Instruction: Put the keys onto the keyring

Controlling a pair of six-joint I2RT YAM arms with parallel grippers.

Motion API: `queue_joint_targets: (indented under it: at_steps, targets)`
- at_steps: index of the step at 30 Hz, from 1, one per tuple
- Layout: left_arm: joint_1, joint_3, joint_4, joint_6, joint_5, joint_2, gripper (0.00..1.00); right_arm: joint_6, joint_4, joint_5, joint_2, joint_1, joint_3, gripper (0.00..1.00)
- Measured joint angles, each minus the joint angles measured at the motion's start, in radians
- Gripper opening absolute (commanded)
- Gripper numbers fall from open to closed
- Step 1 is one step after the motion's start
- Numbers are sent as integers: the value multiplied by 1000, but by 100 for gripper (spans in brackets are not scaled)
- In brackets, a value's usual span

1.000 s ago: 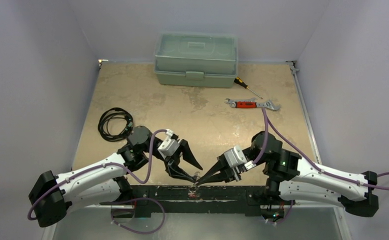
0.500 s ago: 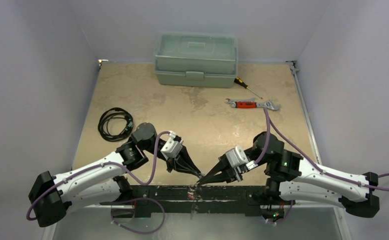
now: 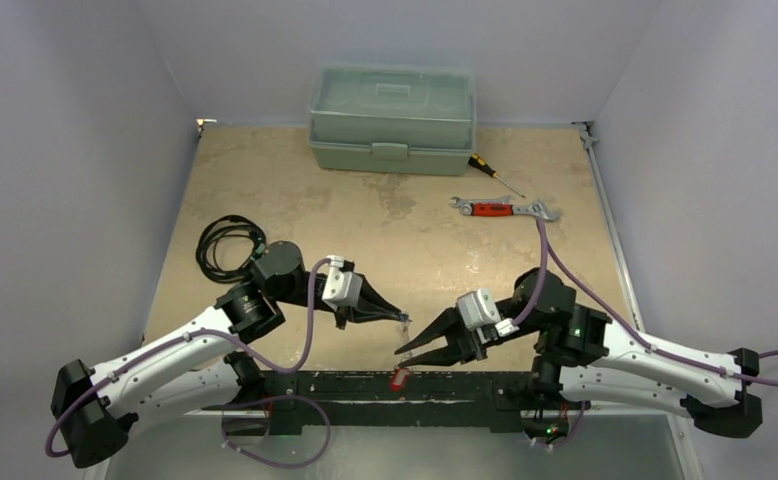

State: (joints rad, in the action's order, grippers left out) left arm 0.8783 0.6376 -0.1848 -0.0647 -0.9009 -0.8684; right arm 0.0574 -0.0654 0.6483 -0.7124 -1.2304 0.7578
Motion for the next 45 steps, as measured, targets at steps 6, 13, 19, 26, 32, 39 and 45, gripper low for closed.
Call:
queue_joint_targets:
  at_steps: [6, 13, 19, 26, 32, 39, 45]
  targets:
    - [-34, 0, 22, -34, 123, 36, 0, -24, -28, -82, 28, 0, -38, 45]
    - [-40, 0, 28, -62, 204, 65, 0, -85, -74, -355, 76, 0, -123, 59]
    - [-40, 0, 53, -87, 245, 72, 0, -111, -79, -570, 93, 0, -129, 69]
    - [-40, 0, 76, -116, 275, 84, 0, -130, -77, -717, 49, 0, -133, 66]
    - [-40, 0, 120, -160, 300, 99, 0, -128, -62, -792, 44, 0, -147, 59]
    - [-40, 0, 164, -191, 314, 119, 0, -116, -63, -773, 49, 0, -147, 56]
    - [-40, 0, 188, -214, 299, 141, 0, -77, -125, -631, 43, 1, -189, 56]
